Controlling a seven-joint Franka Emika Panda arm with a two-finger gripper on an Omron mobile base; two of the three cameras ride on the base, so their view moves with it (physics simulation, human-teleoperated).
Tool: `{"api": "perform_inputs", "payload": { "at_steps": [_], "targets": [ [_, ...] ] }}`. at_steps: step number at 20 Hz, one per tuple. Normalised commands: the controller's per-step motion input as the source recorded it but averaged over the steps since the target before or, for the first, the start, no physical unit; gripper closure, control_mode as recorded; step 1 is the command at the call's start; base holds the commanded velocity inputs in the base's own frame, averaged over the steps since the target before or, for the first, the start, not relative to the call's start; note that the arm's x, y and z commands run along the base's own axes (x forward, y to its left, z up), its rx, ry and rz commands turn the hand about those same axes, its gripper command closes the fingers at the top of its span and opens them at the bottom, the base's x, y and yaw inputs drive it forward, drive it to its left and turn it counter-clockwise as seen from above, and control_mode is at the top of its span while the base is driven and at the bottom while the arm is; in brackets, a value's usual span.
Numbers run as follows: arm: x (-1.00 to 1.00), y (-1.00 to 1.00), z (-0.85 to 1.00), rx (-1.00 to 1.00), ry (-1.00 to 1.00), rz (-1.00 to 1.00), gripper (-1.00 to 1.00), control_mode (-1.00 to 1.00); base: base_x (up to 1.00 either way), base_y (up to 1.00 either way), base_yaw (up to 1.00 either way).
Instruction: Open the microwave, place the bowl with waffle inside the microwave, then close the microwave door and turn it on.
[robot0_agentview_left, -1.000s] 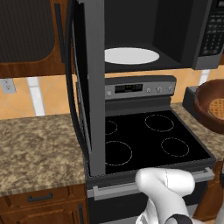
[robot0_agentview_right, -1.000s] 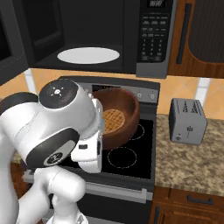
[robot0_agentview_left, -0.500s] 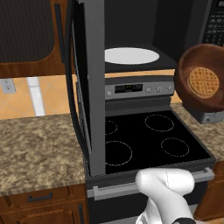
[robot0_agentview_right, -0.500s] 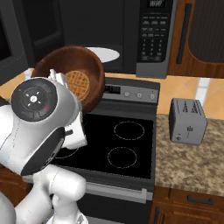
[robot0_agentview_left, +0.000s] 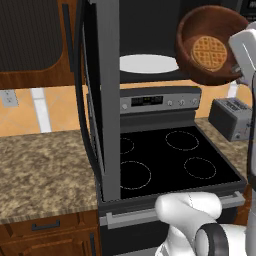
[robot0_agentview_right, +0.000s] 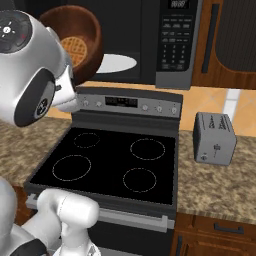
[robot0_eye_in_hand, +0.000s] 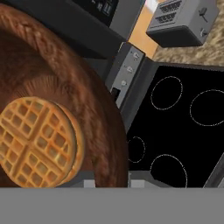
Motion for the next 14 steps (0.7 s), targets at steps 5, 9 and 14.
{"api": "perform_inputs", "payload": {
  "at_steps": [5,9,14],
  "targets": [
    [0.99,0.43,0.00,-0.01,-0.07,-0.10,1.00,-1.00,0.00,0.00,0.00],
    [1.00,0.29,0.00,-0.01,0.05,-0.03,1.00,-1.00,0.00,0.00,0.00],
    [0.95,0.00,0.02,0.00,0.26,0.00,1.00,-1.00,0.00,0.00,0.00]
  ]
}}
